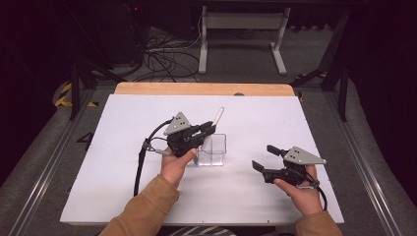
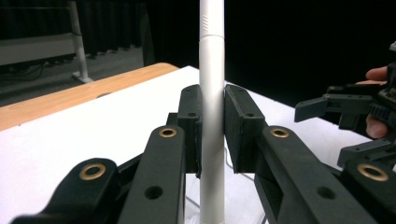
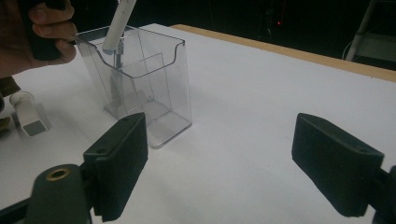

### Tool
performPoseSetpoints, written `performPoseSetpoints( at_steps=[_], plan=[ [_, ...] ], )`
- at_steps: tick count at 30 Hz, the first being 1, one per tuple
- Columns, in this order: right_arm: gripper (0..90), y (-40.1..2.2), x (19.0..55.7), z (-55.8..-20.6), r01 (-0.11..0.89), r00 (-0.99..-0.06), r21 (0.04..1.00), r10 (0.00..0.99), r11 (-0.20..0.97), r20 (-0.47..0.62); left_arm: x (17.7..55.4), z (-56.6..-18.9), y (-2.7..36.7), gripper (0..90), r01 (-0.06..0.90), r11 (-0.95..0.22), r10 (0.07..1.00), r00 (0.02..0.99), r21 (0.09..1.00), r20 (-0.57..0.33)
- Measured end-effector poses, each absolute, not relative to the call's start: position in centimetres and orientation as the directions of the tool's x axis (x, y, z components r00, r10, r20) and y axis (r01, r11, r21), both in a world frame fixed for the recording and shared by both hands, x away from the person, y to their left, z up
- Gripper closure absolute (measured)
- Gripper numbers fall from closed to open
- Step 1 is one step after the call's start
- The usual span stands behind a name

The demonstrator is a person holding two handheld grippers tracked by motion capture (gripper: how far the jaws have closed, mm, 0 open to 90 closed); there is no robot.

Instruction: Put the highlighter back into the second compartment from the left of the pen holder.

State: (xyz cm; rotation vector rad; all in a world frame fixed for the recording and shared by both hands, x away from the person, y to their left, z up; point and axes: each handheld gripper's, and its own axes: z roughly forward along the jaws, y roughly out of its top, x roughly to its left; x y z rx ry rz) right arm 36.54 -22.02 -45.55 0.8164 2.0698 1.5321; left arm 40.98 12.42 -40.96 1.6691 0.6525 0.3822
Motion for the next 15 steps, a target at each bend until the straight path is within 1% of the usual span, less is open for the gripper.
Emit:
performPoseSetpoints(
  at_steps=[15],
  plan=[
    [18.9,-21.93,36.51,-45.58,0.200,-0.732,0.956,0.681,0.216,0.000,41.15,-41.71,12.68,77.7,0.237,-0.142,0.612,0.784,0.961,-0.102]
  ],
)
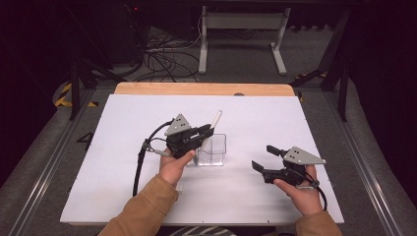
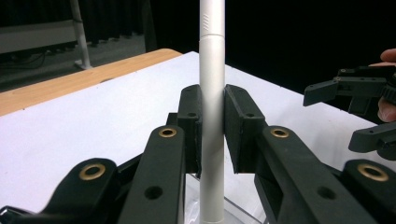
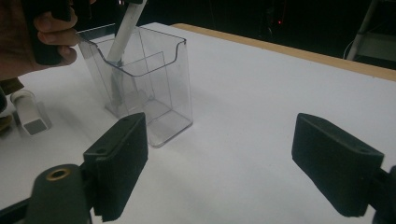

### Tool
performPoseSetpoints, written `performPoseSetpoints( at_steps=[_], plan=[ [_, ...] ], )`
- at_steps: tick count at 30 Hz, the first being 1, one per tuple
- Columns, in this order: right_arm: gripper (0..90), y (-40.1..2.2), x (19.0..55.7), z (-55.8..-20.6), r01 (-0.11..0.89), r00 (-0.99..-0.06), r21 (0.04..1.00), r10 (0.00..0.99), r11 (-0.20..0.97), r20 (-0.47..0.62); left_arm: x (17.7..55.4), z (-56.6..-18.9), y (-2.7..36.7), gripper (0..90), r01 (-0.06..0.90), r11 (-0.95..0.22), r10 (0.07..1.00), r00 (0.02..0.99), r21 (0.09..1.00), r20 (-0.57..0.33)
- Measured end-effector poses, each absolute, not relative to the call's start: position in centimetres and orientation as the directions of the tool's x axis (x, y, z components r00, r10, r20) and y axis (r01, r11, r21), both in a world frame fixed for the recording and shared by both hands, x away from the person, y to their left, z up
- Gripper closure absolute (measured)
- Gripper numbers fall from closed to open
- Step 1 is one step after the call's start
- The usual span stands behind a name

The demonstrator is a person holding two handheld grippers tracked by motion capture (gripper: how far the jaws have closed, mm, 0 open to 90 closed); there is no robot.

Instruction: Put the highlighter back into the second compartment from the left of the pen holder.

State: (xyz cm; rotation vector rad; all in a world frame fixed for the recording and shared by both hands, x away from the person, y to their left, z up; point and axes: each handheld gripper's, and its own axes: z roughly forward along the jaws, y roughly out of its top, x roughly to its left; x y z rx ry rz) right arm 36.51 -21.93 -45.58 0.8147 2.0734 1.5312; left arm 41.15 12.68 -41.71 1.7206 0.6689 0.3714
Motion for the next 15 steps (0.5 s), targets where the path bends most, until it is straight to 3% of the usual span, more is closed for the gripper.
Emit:
performPoseSetpoints(
  at_steps=[15],
  plan=[
    [18.8,-21.92,36.52,-45.64,0.206,-0.733,0.953,0.680,0.220,0.001,40.86,-42.21,12.59,77.7,0.269,-0.182,0.600,0.792,0.946,-0.110]
  ],
)
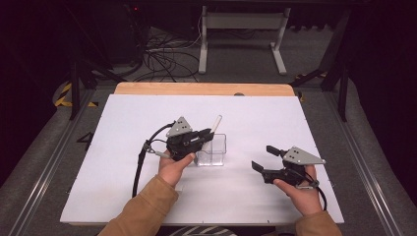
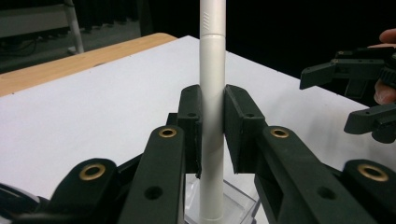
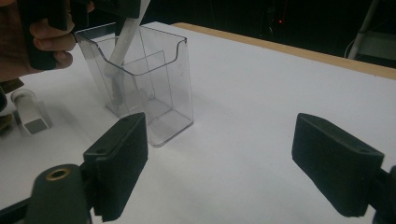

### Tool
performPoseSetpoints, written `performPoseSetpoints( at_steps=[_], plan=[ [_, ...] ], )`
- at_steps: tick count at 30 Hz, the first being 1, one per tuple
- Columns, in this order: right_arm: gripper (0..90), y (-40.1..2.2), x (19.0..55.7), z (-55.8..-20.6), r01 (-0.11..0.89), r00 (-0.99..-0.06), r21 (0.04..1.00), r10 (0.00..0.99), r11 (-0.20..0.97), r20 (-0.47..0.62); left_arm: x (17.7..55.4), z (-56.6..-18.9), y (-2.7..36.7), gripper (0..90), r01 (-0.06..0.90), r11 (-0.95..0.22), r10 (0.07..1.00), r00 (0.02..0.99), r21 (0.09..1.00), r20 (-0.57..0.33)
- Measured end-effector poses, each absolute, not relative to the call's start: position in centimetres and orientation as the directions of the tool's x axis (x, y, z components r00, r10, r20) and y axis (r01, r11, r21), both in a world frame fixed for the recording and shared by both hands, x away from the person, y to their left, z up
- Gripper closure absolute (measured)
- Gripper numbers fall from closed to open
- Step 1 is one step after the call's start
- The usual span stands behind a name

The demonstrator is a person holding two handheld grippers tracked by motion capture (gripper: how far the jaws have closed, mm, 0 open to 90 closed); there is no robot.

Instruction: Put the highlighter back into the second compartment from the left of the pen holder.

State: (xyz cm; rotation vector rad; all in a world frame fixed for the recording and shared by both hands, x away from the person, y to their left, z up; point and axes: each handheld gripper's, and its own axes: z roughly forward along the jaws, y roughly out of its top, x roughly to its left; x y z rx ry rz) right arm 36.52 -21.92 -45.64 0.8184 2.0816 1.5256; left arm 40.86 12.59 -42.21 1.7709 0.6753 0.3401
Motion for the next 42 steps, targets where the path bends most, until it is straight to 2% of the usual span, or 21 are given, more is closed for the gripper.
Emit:
performPoseSetpoints(
  at_steps=[6,7,9,10,15,18,23,33,42],
  plan=[
    [18.8,-21.9,36.6,-45.7,0.209,-0.734,0.953,0.679,0.220,0.005,40.6,-42.1,12.5,76.2,0.253,-0.205,0.610,0.789,0.945,-0.079],
    [18.8,-21.9,36.6,-45.7,0.209,-0.734,0.953,0.679,0.219,0.005,40.5,-42.0,12.5,71.9,0.247,-0.213,0.617,0.784,0.945,-0.066],
    [18.8,-21.9,36.5,-45.6,0.204,-0.733,0.954,0.680,0.217,0.002,40.3,-41.7,12.4,51.4,0.250,-0.224,0.632,0.773,0.942,-0.054],
    [18.8,-22.0,36.5,-45.6,0.208,-0.732,0.955,0.681,0.210,0.010,40.2,-41.5,12.4,44.0,0.258,-0.231,0.634,0.771,0.938,-0.056],
    [18.8,-22.1,36.5,-45.6,0.202,-0.731,0.957,0.682,0.209,0.006,39.2,-40.0,13.0,27.5,0.247,-0.257,0.648,0.761,0.934,-0.023],
    [18.8,-22.0,36.5,-45.5,0.199,-0.733,0.957,0.681,0.210,0.003,38.5,-38.9,13.4,22.0,0.225,-0.283,0.647,0.763,0.932,0.012],
    [18.8,-21.9,36.3,-45.3,0.193,-0.733,0.959,0.680,0.205,0.002,37.3,-37.5,14.1,16.8,0.201,-0.303,0.633,0.773,0.931,0.039],
    [18.8,-21.7,35.9,-44.8,0.182,-0.735,0.961,0.678,0.206,-0.006,36.3,-36.3,15.1,14.9,0.181,-0.301,0.634,0.772,0.936,0.055],
    [19.1,-21.6,35.7,-44.5,0.165,-0.743,0.964,0.669,0.210,-0.019,36.0,-36.0,16.0,14.8,0.197,-0.292,0.633,0.773,0.936,0.035]
  ],
)
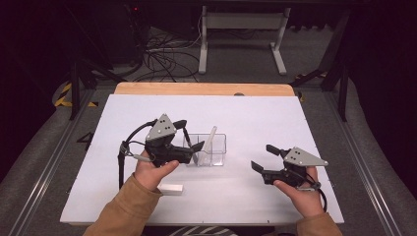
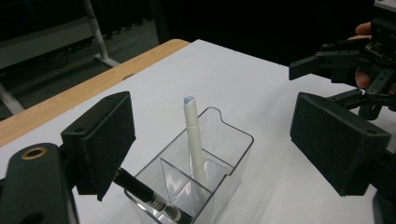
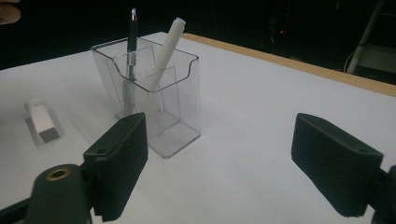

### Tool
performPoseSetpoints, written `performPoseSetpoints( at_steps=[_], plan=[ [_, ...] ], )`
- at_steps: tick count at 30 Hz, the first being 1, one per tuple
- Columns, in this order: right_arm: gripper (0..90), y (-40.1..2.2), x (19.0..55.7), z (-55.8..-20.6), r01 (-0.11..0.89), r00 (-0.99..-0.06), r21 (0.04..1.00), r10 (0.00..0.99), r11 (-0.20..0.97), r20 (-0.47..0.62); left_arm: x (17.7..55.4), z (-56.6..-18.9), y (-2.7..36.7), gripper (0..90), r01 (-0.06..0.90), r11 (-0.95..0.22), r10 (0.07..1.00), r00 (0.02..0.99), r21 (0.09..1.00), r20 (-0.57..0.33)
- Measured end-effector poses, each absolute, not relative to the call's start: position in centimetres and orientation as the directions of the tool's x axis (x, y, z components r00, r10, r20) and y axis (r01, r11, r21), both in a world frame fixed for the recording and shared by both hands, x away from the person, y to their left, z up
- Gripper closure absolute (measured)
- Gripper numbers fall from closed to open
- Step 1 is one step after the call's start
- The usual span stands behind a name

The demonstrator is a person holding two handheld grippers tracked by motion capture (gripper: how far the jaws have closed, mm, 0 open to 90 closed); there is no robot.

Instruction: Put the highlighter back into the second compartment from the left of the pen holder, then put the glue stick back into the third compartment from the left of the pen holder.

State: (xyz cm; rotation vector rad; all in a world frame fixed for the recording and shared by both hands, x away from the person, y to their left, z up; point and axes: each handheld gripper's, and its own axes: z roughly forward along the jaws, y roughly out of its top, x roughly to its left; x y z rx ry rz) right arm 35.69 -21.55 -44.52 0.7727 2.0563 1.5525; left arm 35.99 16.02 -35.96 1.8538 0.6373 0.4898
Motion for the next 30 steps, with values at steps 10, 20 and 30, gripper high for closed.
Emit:
performPoseSetpoints(
  at_steps=[10,20,30],
  plan=[
    [22.2,-21.2,35.3,-44.1,0.147,-0.755,0.963,0.654,0.224,-0.037,35.5,-35.5,17.4,15.1,0.197,-0.275,0.641,0.767,0.941,0.027],
    [23.9,-20.8,35.1,-43.9,0.130,-0.769,0.963,0.638,0.235,-0.052,34.5,-35.4,19.5,16.0,0.176,-0.285,0.654,0.754,0.942,0.057],
    [23.9,-20.5,35.0,-43.7,0.131,-0.774,0.962,0.631,0.238,-0.050,34.0,-35.5,20.9,15.5,0.204,-0.267,0.671,0.741,0.942,0.030]
  ],
)
